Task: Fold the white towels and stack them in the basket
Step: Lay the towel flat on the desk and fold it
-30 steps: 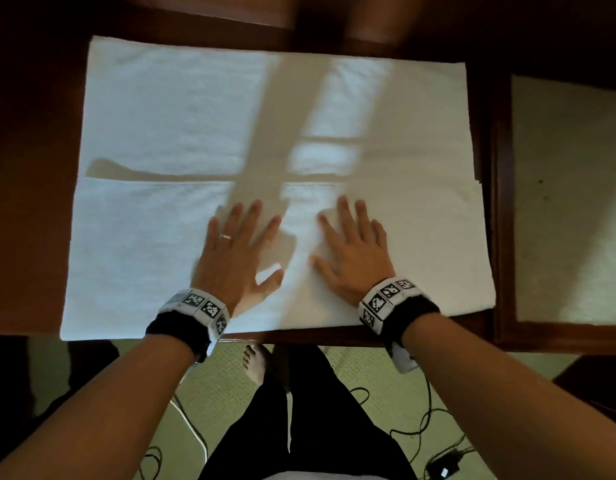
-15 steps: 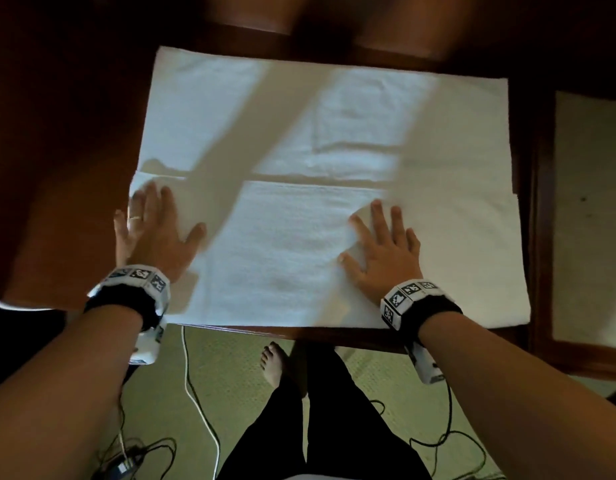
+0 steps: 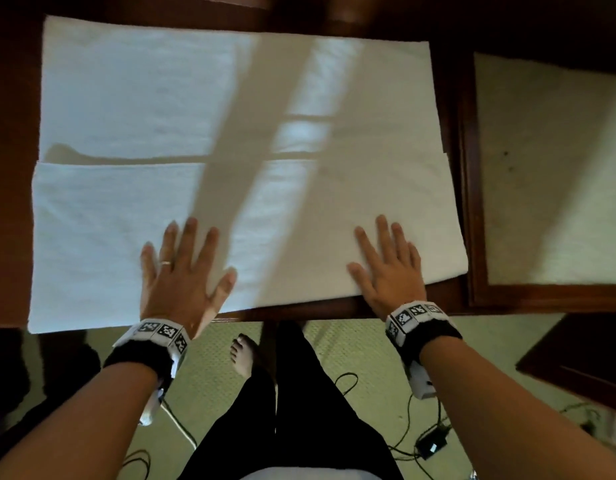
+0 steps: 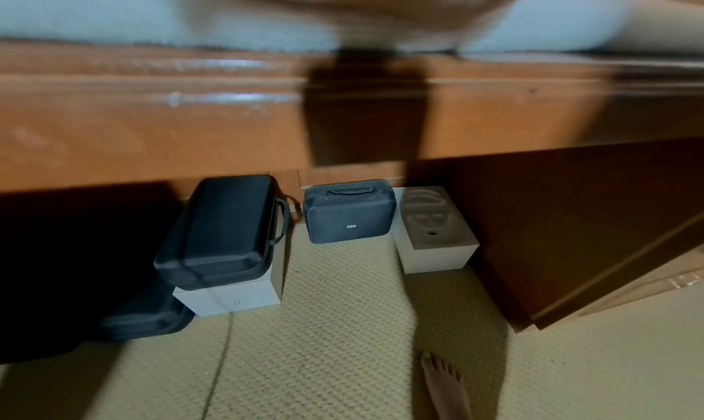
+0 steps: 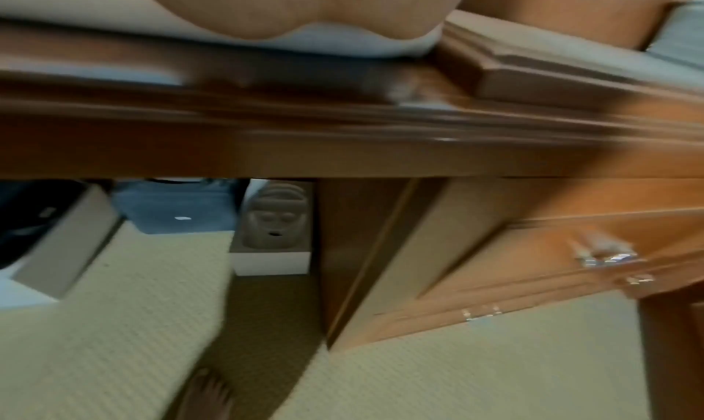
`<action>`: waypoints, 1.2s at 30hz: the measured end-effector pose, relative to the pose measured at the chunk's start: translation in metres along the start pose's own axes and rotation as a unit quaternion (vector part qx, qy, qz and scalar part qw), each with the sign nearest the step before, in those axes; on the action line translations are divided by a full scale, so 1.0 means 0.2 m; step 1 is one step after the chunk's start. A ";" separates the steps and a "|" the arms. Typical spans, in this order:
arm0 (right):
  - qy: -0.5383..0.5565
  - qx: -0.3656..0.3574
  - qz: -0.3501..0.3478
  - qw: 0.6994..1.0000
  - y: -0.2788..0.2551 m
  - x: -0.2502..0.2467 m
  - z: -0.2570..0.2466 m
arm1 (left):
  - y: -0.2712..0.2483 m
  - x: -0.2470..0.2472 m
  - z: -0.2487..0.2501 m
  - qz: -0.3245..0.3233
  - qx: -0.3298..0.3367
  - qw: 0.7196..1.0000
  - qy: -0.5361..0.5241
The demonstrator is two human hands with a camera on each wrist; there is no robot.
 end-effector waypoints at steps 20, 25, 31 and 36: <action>-0.034 0.034 -0.111 0.993 -0.13 -0.07 -0.14 | -0.11 -0.20 -0.07 -0.103 -0.017 0.994 -0.045; -0.022 0.053 -0.152 0.987 -0.19 -0.17 -0.17 | -0.12 -0.31 -0.09 -0.131 -0.046 0.987 -0.076; 0.045 0.094 -0.146 0.984 0.06 -0.40 -0.20 | 0.11 -0.55 -0.25 -0.120 -0.081 0.984 -0.102; 0.034 0.071 -0.127 0.989 0.42 -0.62 -0.36 | 0.44 -0.80 -0.33 -0.089 -0.077 0.989 -0.090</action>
Point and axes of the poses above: each hand's wrist, its own y-axis towards the middle knuckle, its own x-axis out of the palm, z = x × y, the point moved 9 cm from there along y, towards the middle knuckle, and after that the axes turned 15 degrees about x, right-handed, at the moved point
